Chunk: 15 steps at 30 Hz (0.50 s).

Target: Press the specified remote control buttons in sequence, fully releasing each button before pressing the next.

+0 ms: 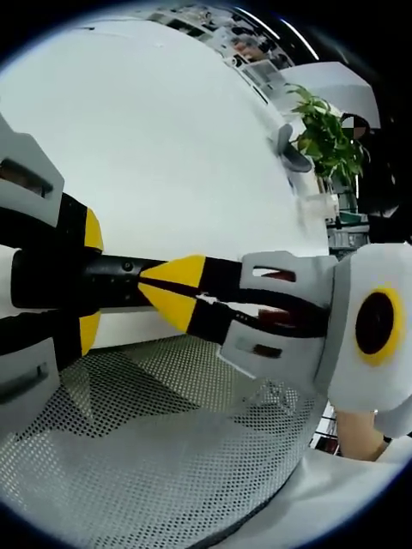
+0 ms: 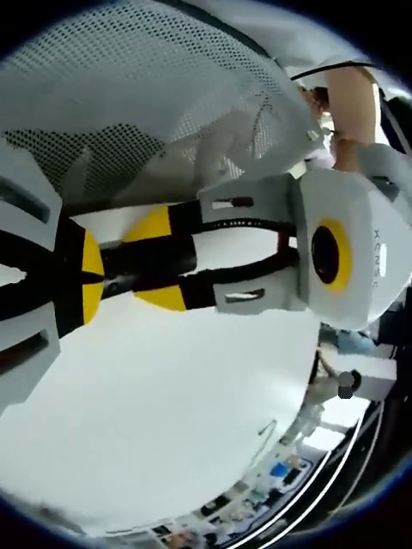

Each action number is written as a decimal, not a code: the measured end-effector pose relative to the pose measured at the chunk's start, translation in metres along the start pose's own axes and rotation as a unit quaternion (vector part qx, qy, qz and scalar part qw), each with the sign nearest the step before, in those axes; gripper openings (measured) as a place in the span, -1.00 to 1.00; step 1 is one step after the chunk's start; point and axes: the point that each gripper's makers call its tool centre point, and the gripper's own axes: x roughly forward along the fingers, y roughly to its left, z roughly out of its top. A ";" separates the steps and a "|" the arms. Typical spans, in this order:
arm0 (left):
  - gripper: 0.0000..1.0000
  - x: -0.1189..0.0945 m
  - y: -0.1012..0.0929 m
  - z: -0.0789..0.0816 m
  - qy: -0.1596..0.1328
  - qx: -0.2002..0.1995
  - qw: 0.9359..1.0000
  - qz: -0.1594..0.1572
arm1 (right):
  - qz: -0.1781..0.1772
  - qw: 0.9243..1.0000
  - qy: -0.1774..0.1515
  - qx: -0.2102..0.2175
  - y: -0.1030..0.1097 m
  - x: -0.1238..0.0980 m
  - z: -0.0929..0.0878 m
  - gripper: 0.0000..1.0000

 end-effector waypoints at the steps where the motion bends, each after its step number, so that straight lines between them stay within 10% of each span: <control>1: -0.52 0.000 0.000 0.000 -0.002 -0.002 1.000 0.001 | -0.005 1.000 0.001 -0.001 0.001 0.000 0.000 -1.00; 15: -0.52 -0.001 0.000 0.001 -0.025 -0.015 1.000 0.007 | -0.001 0.999 0.017 -0.041 0.016 0.003 0.004 -1.00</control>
